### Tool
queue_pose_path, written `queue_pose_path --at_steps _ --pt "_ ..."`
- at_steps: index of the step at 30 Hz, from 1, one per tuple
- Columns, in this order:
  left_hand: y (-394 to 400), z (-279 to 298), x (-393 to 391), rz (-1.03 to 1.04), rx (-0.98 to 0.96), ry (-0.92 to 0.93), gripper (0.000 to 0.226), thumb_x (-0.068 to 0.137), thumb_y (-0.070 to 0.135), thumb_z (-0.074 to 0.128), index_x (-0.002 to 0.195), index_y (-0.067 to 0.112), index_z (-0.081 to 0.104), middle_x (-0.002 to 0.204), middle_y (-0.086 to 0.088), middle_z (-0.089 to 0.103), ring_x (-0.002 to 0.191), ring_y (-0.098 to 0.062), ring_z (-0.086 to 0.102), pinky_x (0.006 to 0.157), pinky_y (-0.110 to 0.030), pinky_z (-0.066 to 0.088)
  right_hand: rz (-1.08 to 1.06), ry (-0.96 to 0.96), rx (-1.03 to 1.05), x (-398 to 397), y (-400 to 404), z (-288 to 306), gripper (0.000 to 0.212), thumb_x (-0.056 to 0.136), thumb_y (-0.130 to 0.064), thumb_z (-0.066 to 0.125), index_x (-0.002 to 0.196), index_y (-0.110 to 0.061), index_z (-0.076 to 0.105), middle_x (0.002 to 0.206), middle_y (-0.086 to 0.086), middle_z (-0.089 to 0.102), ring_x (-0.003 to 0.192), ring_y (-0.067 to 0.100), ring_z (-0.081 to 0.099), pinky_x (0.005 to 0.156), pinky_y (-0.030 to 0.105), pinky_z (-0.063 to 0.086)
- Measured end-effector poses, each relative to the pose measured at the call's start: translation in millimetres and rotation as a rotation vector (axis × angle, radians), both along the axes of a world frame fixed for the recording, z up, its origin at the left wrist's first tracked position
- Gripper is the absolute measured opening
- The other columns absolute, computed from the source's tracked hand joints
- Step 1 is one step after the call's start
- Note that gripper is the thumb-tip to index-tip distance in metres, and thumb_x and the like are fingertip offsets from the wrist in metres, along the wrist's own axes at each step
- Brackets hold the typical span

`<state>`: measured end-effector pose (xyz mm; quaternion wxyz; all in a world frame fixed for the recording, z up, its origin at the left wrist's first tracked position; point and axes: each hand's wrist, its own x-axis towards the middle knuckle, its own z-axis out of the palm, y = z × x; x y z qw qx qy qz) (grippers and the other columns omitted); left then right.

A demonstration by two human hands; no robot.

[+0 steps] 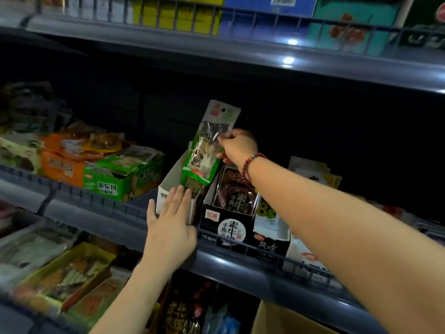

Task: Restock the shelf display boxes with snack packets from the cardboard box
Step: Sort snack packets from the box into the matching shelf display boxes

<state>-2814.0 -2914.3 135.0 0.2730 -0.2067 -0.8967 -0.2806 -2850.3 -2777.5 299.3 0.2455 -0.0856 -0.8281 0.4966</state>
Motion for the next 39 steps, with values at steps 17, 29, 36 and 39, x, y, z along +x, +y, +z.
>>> queue_pose_path --at_steps 17,29,36,39 --pt "-0.8 -2.9 2.7 0.027 -0.128 -0.011 0.081 0.076 0.017 0.057 0.152 0.011 0.028 0.159 -0.009 0.024 0.148 -0.024 0.018 0.114 -0.060 0.013 -0.130 -0.178 0.469 -26.7 -3.7 -48.8 0.016 0.091 -0.014 0.060 0.104 -0.008 0.067 0.107 0.008 0.068 0.098 0.022 0.064 0.081 0.030 0.052" --pt "11.2 29.9 81.5 -0.114 -0.011 -0.096 0.060 0.095 0.018 0.045 0.152 0.017 0.026 0.161 -0.002 0.019 0.148 -0.015 0.015 0.118 -0.036 0.019 -0.005 0.060 0.201 116.9 8.6 -80.9 0.020 0.090 -0.016 0.061 0.109 -0.022 0.059 0.083 -0.010 0.057 0.071 -0.001 0.052 0.064 0.010 0.044" --pt "35.1 33.1 190.0 -0.335 0.035 -0.189 0.042 0.097 0.021 0.046 0.140 0.022 0.046 0.141 0.007 0.044 0.130 -0.007 0.038 0.098 -0.014 0.029 0.053 -0.065 0.344 276.3 40.3 -110.4 0.020 0.088 -0.020 0.064 0.104 -0.032 0.058 0.099 -0.011 0.056 0.086 -0.001 0.055 0.077 0.015 0.048" --pt "52.6 28.2 236.5 -0.424 -0.006 -0.257 0.041 0.096 0.022 0.047 0.136 0.024 0.049 0.135 0.008 0.047 0.125 -0.007 0.044 0.097 -0.016 0.033 0.059 -0.116 0.376 341.4 59.9 -122.9 0.023 0.087 -0.021 0.065 0.101 -0.037 0.056 0.100 -0.017 0.054 0.092 -0.005 0.053 0.076 0.009 0.043"
